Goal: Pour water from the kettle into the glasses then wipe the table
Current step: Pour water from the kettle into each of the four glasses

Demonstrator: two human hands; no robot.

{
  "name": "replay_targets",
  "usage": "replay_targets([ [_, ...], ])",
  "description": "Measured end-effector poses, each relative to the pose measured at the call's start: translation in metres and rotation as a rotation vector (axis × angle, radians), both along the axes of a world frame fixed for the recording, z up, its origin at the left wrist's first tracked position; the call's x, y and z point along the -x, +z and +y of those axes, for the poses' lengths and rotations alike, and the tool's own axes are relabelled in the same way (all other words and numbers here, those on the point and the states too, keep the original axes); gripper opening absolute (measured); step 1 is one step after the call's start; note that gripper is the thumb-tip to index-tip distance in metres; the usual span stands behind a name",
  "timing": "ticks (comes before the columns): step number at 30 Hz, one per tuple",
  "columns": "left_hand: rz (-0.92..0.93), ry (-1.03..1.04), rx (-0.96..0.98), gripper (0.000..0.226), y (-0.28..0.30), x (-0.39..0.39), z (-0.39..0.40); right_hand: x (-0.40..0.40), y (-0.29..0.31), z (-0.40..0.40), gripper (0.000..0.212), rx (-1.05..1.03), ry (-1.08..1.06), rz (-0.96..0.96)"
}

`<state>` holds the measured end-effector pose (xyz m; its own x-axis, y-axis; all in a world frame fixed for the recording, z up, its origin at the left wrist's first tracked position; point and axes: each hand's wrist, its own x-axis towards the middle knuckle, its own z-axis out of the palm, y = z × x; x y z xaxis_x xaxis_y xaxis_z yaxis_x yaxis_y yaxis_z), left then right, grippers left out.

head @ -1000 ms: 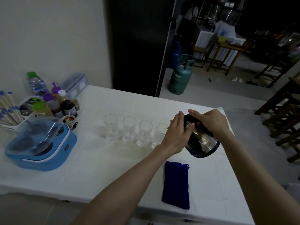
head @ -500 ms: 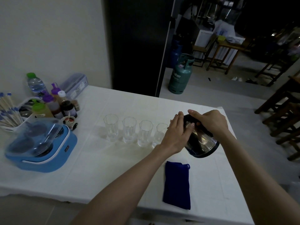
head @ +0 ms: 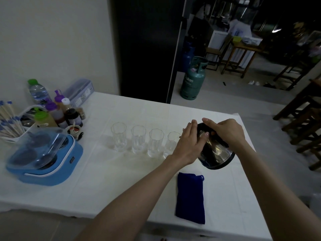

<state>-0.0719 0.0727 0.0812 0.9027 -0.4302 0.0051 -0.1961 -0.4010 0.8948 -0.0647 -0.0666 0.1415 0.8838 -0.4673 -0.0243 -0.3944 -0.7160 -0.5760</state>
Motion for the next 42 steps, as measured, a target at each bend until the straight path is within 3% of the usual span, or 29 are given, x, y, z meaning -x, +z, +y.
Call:
replay_targets([
  [6,-0.059,-0.041,-0.03,0.07,-0.002,-0.001,-0.004,0.009,-0.005,-0.008,0.065,-0.144,-0.035,-0.026],
  [14,-0.187,-0.132,-0.104,0.07,-0.007,0.002,-0.02,0.032,-0.029,-0.031,0.051,-0.515,-0.165,-0.09],
  [20,-0.34,-0.248,-0.202,0.068,-0.017,0.004,-0.037,0.05,-0.052,-0.047,0.053,-0.788,-0.316,-0.141],
  [26,-0.436,-0.381,-0.265,0.06,-0.028,-0.01,-0.053,0.056,-0.095,-0.065,0.068,-0.895,-0.467,-0.234],
  [30,-0.49,-0.442,-0.326,0.06,-0.042,-0.025,-0.066,0.045,-0.122,-0.07,0.066,-1.002,-0.555,-0.309],
  [42,-0.419,-0.488,-0.503,0.062,-0.099,-0.058,-0.098,0.01,-0.196,-0.093,0.064,-1.033,-0.585,-0.325],
])
